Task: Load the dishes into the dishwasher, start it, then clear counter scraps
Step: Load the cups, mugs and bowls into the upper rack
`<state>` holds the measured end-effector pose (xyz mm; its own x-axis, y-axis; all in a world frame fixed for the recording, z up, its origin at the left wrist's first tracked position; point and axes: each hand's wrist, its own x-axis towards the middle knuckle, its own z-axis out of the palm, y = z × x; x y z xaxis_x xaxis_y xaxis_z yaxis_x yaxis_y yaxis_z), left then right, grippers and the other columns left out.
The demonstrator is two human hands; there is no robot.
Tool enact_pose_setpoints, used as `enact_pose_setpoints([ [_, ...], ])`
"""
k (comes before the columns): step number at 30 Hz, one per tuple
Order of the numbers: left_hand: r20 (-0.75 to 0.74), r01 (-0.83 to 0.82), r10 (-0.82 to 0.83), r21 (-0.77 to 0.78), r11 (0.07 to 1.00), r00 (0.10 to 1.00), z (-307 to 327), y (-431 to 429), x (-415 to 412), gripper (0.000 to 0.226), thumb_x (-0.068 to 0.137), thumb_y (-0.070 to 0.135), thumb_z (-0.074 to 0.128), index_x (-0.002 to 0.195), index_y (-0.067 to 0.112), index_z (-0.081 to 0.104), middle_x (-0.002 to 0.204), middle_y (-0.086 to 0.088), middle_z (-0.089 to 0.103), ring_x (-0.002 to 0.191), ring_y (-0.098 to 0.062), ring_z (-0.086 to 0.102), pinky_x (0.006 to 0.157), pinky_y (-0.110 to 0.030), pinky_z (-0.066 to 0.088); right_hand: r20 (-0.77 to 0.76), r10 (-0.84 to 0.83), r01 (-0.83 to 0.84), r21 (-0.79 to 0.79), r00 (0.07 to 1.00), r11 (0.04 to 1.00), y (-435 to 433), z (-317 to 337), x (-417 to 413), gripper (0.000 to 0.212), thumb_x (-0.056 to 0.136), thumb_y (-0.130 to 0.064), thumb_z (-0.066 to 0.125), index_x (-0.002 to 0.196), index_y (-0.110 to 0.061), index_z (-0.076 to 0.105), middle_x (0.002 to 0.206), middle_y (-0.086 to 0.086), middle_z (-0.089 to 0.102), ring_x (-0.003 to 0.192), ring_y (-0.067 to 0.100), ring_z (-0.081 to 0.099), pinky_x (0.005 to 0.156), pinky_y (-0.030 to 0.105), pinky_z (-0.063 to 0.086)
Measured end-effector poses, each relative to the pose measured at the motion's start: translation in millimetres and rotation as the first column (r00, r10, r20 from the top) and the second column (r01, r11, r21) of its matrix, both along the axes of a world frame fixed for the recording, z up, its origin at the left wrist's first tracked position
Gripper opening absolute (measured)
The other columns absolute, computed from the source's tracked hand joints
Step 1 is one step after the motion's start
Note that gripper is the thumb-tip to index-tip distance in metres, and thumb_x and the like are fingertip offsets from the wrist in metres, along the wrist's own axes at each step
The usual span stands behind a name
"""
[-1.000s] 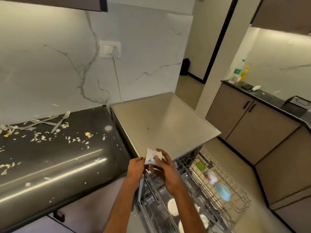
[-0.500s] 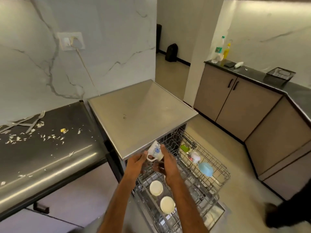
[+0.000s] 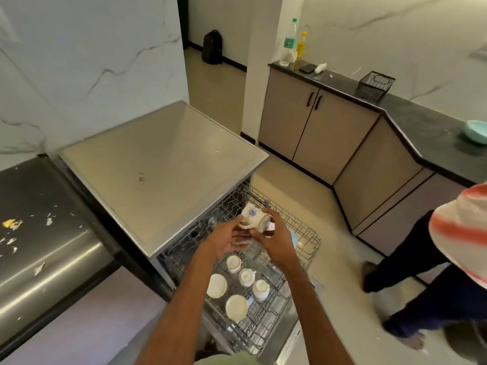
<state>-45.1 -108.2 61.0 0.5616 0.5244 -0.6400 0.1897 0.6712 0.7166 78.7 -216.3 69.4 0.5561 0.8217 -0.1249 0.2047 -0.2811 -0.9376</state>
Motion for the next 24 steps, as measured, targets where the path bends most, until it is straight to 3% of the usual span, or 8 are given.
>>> enact_pose_setpoints([
  [4,-0.03,0.041,-0.039,0.045,0.998,0.999,-7.7,13.5,1.6,0.046,0.099,0.043,0.055,0.119,0.003,0.063,0.103,-0.014,0.075,0.093,-0.027,0.073,0.082,-0.044,0.059,0.121,-0.045,0.044,0.009,0.992,0.999,8.3,2.3,-0.2,0.057,0.082,-0.005,0.078,0.132,-0.021,0.055,0.113,-0.008,0.066,0.085,0.004,0.066,0.062,0.005,0.046],
  [7,-0.186,0.163,-0.115,0.272,0.948,0.976,-1.9,27.4,-7.0,0.048,0.101,0.052,0.044,0.11,0.01,0.065,0.097,-0.007,0.076,0.087,-0.024,0.073,0.069,-0.035,0.058,0.185,-0.052,0.06,-0.034,0.981,0.998,16.9,-7.5,-0.3,0.055,0.083,-0.018,0.079,0.132,-0.024,0.056,0.113,-0.008,0.067,0.089,0.01,0.068,0.064,0.008,0.05],
  [10,-0.394,0.266,0.036,0.682,0.681,0.918,4.7,54.6,-19.9,0.041,0.102,0.048,0.043,0.1,0.011,0.06,0.088,-0.002,0.07,0.076,-0.023,0.068,0.067,-0.029,0.05,0.25,-0.011,0.051,-0.156,0.968,0.986,25.8,-21.5,3.7,0.054,0.084,-0.038,0.076,0.132,-0.025,0.054,0.113,-0.004,0.068,0.084,0.01,0.069,0.07,0.03,0.06],
  [12,-0.455,0.332,0.143,0.799,0.501,0.879,5.3,76.7,-26.1,0.034,0.101,0.043,0.05,0.114,0.013,0.058,0.107,-0.006,0.068,0.09,-0.021,0.066,0.082,-0.033,0.049,0.295,0.069,0.012,-0.266,0.953,0.964,37.2,-35.1,6.8,0.057,0.085,-0.049,0.072,0.132,-0.023,0.054,0.112,-0.001,0.069,0.086,0.015,0.067,0.076,0.036,0.058],
  [15,-0.613,0.569,0.112,0.776,0.273,0.782,-5.1,102.4,-25.4,0.05,0.099,0.034,0.055,0.143,0.014,0.043,0.152,-0.008,0.041,0.133,-0.026,0.046,0.108,-0.042,0.04,0.329,0.233,-0.079,-0.419,0.915,0.904,53.2,-57.1,7.0,0.062,0.085,-0.055,0.069,0.133,-0.019,0.053,0.117,0.002,0.068,0.097,0.022,0.064,0.077,0.032,0.05],
  [18,-0.799,0.794,0.094,0.601,0.091,0.594,-34.7,123.6,-26.4,0.077,0.099,0.041,0.053,0.157,0.014,0.012,0.166,-0.004,0.002,0.152,-0.024,0.009,0.122,-0.049,0.018,0.341,0.355,-0.129,-0.539,0.871,0.833,67.8,-86.9,10.1,0.067,0.083,-0.065,0.064,0.127,-0.016,0.057,0.113,0.004,0.069,0.098,0.025,0.064,0.072,0.031,0.045],
  [21,-0.891,0.891,0.08,0.451,0.046,0.447,-75.4,133.0,-46.1,0.095,0.094,0.048,0.056,0.158,0.018,-0.008,0.165,-0.001,-0.015,0.153,-0.023,-0.005,0.124,-0.048,0.005,0.329,0.402,-0.145,-0.592,0.855,0.793,80.4,-111.8,18.3,0.073,0.08,-0.072,0.059,0.122,-0.012,0.06,0.108,0.007,0.07,0.096,0.027,0.065,0.074,0.033,0.047],
  [24,-0.884,0.891,0.14,0.454,0.026,0.446,-101.7,128.6,-60.3,0.107,0.089,0.042,0.063,0.156,0.022,-0.018,0.164,0.0,-0.021,0.152,-0.022,-0.012,0.124,-0.046,0.002,0.342,0.463,-0.169,-0.626,0.818,0.761,95.2,-136.3,31.7,0.073,0.081,-0.07,0.06,0.121,-0.009,0.061,0.109,0.013,0.07,0.1,0.033,0.065,0.078,0.036,0.049],
])
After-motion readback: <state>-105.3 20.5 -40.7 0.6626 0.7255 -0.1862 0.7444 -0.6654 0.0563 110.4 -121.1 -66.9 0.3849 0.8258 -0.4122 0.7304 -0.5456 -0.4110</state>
